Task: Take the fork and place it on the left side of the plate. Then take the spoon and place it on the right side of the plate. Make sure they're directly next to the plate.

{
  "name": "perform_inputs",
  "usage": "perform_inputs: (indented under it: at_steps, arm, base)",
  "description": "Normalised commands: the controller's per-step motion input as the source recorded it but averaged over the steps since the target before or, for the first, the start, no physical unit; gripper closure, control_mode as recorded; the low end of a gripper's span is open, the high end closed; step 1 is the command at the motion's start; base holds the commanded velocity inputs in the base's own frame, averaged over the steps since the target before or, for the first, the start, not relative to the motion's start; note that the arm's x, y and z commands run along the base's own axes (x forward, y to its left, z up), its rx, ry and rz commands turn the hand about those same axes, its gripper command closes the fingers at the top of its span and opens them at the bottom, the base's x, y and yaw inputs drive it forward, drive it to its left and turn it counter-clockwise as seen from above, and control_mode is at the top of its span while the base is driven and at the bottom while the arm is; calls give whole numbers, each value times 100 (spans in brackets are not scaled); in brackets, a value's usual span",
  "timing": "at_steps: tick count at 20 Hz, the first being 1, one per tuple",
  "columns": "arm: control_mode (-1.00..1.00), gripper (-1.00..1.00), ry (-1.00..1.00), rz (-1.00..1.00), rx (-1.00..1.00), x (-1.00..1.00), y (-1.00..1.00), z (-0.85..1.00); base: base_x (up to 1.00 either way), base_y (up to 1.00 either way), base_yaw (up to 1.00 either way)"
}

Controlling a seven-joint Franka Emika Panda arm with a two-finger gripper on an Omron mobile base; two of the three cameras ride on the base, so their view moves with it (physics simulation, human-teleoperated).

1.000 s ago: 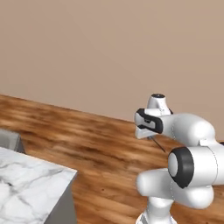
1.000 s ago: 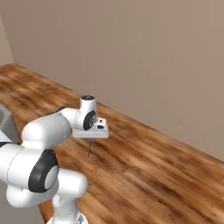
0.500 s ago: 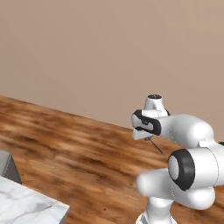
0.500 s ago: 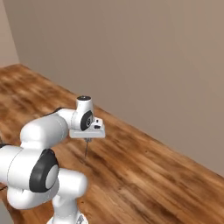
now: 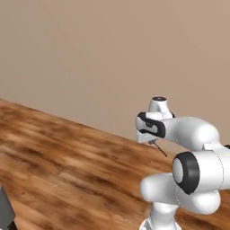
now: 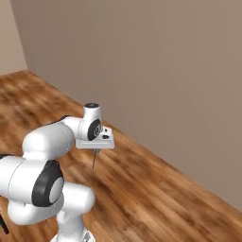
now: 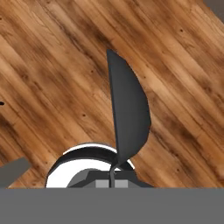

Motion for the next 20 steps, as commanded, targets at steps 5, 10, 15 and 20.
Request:
perform_inputs:
  at_steps: [5, 10, 15, 20]
  arm:
    - [100, 100, 0, 0, 0, 0, 0, 0]
    - [100, 100, 0, 0, 0, 0, 0, 0]
    - [100, 100, 0, 0, 0, 0, 0, 0]
    - [100, 100, 0, 0, 0, 0, 0, 0]
  base:
    - [81, 6, 28]
    - [71, 7, 37]
    - [63, 5, 42]
    - [75, 7, 34]
